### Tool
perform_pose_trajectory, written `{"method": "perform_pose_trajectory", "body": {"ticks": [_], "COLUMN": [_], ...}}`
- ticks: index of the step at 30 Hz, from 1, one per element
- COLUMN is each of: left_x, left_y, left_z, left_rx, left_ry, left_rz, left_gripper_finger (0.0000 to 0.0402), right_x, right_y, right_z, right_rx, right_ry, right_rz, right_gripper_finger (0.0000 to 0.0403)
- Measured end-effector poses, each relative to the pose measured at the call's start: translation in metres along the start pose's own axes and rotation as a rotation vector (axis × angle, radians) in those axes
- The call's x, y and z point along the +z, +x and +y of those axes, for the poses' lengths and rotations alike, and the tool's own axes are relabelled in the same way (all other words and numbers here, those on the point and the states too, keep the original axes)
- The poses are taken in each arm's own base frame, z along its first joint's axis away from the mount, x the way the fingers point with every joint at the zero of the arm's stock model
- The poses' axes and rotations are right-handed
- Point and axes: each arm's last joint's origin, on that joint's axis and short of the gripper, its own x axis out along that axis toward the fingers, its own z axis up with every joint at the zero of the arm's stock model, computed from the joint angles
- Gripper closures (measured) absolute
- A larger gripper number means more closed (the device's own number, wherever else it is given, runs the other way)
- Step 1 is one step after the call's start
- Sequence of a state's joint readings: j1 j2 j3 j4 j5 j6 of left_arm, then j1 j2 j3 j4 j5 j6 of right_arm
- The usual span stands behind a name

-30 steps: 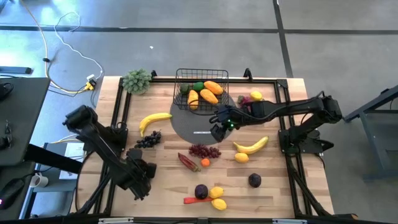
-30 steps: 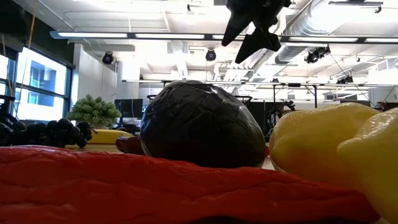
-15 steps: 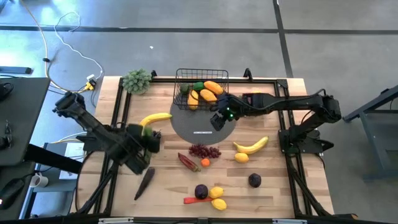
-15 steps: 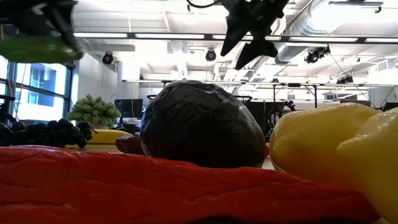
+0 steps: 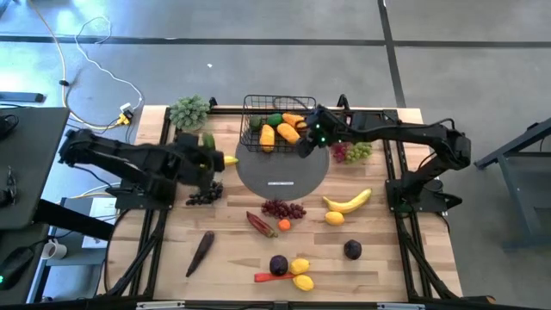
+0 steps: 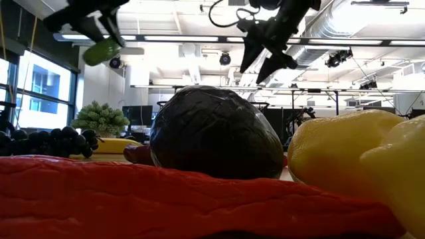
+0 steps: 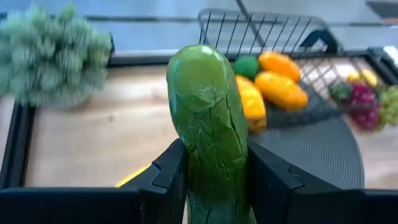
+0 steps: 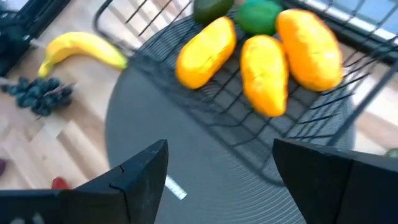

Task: Build produce basket
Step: Put the green cucumber into the black wire basket

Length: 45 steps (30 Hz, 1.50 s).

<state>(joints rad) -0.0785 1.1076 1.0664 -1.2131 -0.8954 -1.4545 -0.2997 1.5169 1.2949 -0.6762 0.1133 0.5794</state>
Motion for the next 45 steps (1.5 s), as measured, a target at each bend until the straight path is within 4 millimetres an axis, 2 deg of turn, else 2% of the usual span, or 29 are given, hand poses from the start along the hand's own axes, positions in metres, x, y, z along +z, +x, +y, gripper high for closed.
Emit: {"method": "perform_pose_trajectory", "body": {"ticks": [8,18,24,30,34,39,45], "left_x": [0.041,0.092,0.109,0.118,0.117,0.107,0.094], "left_y": [0.028,0.064,0.089,0.125,0.154,0.188,0.215], "left_z": [-0.006,-0.005,-0.003,-0.007,-0.012,-0.021,-0.028], "left_rx": [0.002,-0.077,-0.119,-0.171,-0.191,-0.210,-0.209], "left_ry": [0.100,0.091,0.092,0.087,0.084,0.091,0.103], "left_rz": [-0.106,-0.188,-0.192,-0.170,-0.135,-0.096,-0.058], "left_gripper_finger": [0.0282,0.0282,0.0282,0.0282,0.0282,0.0282,0.0282], "right_x": [0.017,0.036,0.043,0.048,0.049,0.051,0.052], "right_y": [0.003,0.003,0.002,0.002,0.001,0.001,0.001], "right_z": [-0.028,-0.052,-0.060,-0.067,-0.071,-0.077,-0.079], "right_rx": [-0.039,-0.041,-0.042,-0.050,-0.059,-0.070,-0.078], "right_ry": [0.071,0.101,0.115,0.112,0.121,0.132,0.117], "right_rz": [-0.025,-0.089,-0.128,-0.152,-0.157,-0.162,-0.164], "right_gripper_finger": [0.0132,0.0132,0.0132,0.0132,0.0132,0.0132,0.0132]}}
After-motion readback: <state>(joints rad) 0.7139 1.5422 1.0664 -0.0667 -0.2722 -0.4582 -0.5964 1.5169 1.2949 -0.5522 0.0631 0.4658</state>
